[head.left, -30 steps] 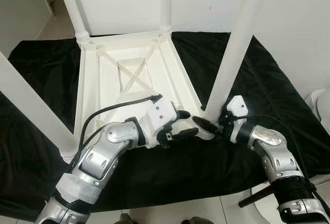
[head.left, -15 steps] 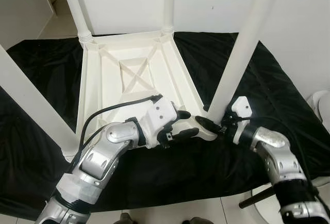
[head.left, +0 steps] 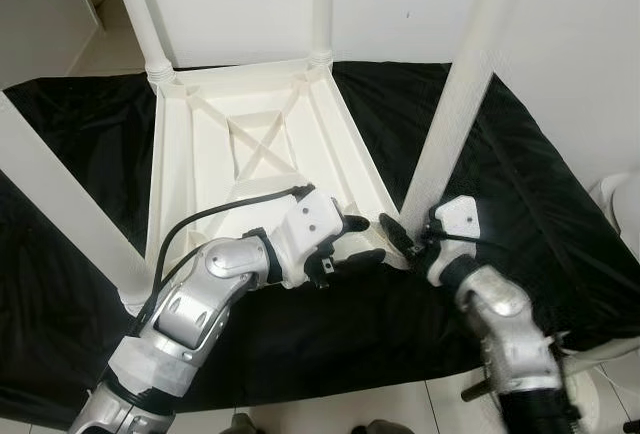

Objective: Building children table

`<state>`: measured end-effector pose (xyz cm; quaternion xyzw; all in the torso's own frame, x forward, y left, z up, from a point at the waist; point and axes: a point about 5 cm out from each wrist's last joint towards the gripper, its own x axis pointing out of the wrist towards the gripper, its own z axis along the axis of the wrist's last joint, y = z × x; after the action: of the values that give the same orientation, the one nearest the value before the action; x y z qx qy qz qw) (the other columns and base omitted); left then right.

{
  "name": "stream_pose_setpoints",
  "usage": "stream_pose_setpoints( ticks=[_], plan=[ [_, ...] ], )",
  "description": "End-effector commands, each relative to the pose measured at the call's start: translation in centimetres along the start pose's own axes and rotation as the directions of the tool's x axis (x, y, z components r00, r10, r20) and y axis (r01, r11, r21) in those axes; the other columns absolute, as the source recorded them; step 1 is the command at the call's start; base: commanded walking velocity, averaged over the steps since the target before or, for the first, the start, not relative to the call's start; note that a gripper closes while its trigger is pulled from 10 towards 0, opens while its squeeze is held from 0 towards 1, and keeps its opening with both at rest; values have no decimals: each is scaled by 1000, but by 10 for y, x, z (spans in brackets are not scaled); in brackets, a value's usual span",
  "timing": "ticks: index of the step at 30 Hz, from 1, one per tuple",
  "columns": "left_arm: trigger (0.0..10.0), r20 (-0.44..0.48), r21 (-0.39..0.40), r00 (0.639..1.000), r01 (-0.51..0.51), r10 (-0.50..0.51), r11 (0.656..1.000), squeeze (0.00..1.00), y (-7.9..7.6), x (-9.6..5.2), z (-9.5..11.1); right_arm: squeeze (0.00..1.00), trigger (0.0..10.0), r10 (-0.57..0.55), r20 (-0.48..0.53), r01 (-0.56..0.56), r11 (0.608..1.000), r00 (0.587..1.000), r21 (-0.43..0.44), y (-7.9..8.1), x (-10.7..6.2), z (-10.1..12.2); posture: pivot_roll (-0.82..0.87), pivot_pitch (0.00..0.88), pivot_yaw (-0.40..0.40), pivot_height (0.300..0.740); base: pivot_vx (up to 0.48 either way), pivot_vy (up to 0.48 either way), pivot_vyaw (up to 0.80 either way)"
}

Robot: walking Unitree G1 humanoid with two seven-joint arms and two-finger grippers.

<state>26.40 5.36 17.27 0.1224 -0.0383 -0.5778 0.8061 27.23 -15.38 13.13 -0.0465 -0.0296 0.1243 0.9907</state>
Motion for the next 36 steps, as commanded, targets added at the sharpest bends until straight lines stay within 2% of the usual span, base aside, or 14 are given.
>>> stream_pose_setpoints(
  ticks=[1, 4, 5, 7, 20, 21, 27, 28, 29, 30, 32, 33, 35, 36],
  plan=[
    [10000, -2, -5, 1000, 8, -8, 1000, 0, -1, 0, -1, 0, 10000, -114, -65, 114, 993, 991, -6, -7, -8, -11, -150, 65, 41, 740, 0, 0, 0],
    [10000, -2, -2, 1000, 13, -13, 1000, 0, -1, 1, -1, 0, 10000, -187, -77, 187, 982, 979, -5, 7, -15, -13, -152, 67, 48, 740, 0, 0, 0],
    [10000, -2, -2, 1000, 13, -13, 1000, 0, -1, 1, -1, 0, 10000, -187, -77, 187, 982, 979, -5, 7, -15, -13, -152, 67, 48, 740, 0, 0, 0],
    [10000, -2, -3, 1000, 18, -18, 1000, 0, -1, 0, 0, 0, 10000, -167, -75, 168, 986, 983, 18, 20, -19, -13, -154, 67, 54, 740, 0, 0, 0],
    [10000, -2, -1, 1000, 26, -26, 1000, 0, -1, 1, 0, 0, 10000, -191, -80, 195, 980, 978, 50, 25, -18, -7, -155, 70, 56, 740, 0, 0, 0],
    [10000, -2, -1, 1000, 25, -25, 1000, 0, -1, 1, 0, 1000, 10000, -172, -66, 176, 983, 983, 54, 24, -17, -5, -153, 69, 54, 740, 0, 0, 0],
    [10000, -5, -3, 1000, 23, -23, 1000, 0, -1, 0, 0, 1000, 10000, -115, -31, 117, 991, 993, 66, 17, -15, 1, -152, 69, 54, 740, 0, 0, 0],
    [10000, -5, -2, 1000, 22, -22, 1000, 0, -1, 0, 0, 1000, 10000, -60, -22, 62, 996, 998, 66, 13, -15, 4, -153, 68, 53, 740, 0, 0, 0],
    [10000, -4, -2, 1000, 22, -22, 1000, 0, -1, 0, 0, 0, 10000, -3, -6, 3, 998, 1000, 55, 10, -15, 7, -153, 68, 53, 740, 0, 0, 0],
    [10000, -4, -2, 1000, 22, -22, 1000, 0, -1, 0, 0, 0, 10000, -3, -6, 3, 998, 1000, 55, 10, -15, 7, -153, 68, 53, 740, 0, 0, 0],
    [10000, -3, -1, 1000, 21, -21, 1000, 0, -1, 1, 0, 0, 10000, 106, 14, -107, 993, 994, 41, 4, -16, 13, -153, 66, 51, 740, 0, 0, 0],
    [10000, -3, -1, 1000, 21, -21, 1000, 0, -1, 1, 0, 0, 10000, 106, 14, -107, 993, 994, 41, 4, -16, 13, -153, 66, 51, 740, 0, 0, 0],
    [10000, -1, -1, 1000, 20, -20, 1000, 0, 0, 1, 0, 0, 10000, 223, 3, -223, 975, 975, 4, -1, -18, 13, -154, 64, 51, 740, 0, 0, 0],
    [10000, -1, -1, 1000, 20, -20, 1000, 0, 0, 1, 0, 0, 10000, 223, 3, -223, 975, 975, 4, -1, -18, 13, -154, 64, 51, 740, 0, 0, 0]
  ],
)
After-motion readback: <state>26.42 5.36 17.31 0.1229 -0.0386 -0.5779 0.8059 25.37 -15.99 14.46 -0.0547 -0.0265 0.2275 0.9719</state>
